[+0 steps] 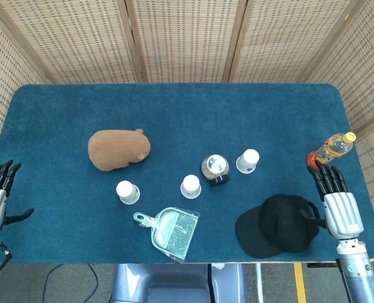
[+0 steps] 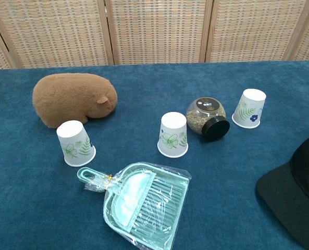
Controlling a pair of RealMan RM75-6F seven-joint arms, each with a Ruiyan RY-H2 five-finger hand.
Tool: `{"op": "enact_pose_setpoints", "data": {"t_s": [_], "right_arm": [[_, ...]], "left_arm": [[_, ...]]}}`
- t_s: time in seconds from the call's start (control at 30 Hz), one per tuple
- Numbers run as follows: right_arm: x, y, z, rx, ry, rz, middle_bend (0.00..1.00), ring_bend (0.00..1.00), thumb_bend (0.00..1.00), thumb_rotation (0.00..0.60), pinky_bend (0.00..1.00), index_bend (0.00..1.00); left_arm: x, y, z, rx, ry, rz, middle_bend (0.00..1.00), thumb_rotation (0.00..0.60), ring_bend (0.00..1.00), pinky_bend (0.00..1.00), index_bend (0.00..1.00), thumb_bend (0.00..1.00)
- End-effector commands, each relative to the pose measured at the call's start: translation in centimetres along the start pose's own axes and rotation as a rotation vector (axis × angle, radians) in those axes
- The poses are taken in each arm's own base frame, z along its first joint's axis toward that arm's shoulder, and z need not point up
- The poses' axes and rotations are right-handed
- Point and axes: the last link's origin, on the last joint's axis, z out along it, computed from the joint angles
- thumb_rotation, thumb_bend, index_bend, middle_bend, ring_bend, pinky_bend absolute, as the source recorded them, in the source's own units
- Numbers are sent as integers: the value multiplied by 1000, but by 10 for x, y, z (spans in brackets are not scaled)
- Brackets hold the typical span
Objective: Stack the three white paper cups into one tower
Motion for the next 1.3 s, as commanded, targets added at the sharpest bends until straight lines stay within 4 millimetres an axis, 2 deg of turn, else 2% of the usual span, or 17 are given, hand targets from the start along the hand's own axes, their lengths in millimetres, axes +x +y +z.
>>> {"op": "enact_pose_setpoints", "data": {"t_s": [0.03, 0.17, 0.33, 0.6, 0.8, 1.3], "right_arm": [[0, 2, 1, -8, -1, 3, 0, 0, 47, 600, 0, 0], [1, 5, 3, -19, 1, 12, 0, 0, 47, 600, 0, 0], [3, 7, 3, -24, 3, 19, 0, 0, 47, 600, 0, 0], [3, 10, 5, -36, 1, 28, 0, 0, 47, 600, 0, 0], [5, 13, 6, -45, 6, 40, 0, 0, 47, 600, 0, 0], [7, 22, 10, -74, 1, 71, 0, 0, 47, 600, 0, 0]], "left_arm": [[2, 7, 4, -31, -9, -6, 0, 600, 0, 0, 0, 34], [8, 20, 17, -97, -23, 38, 0, 600, 0, 0, 15, 128], [17, 42, 39, -176, -44, 99, 0, 600, 0, 0, 104, 128], [18, 84, 68, -331, -127, 233, 0, 600, 0, 0, 162, 128], [8, 118, 79, -418, -174, 299, 0, 600, 0, 0, 195, 128], [-34, 166, 102, -490, -268, 365, 0, 600, 0, 0, 202, 128]]}}
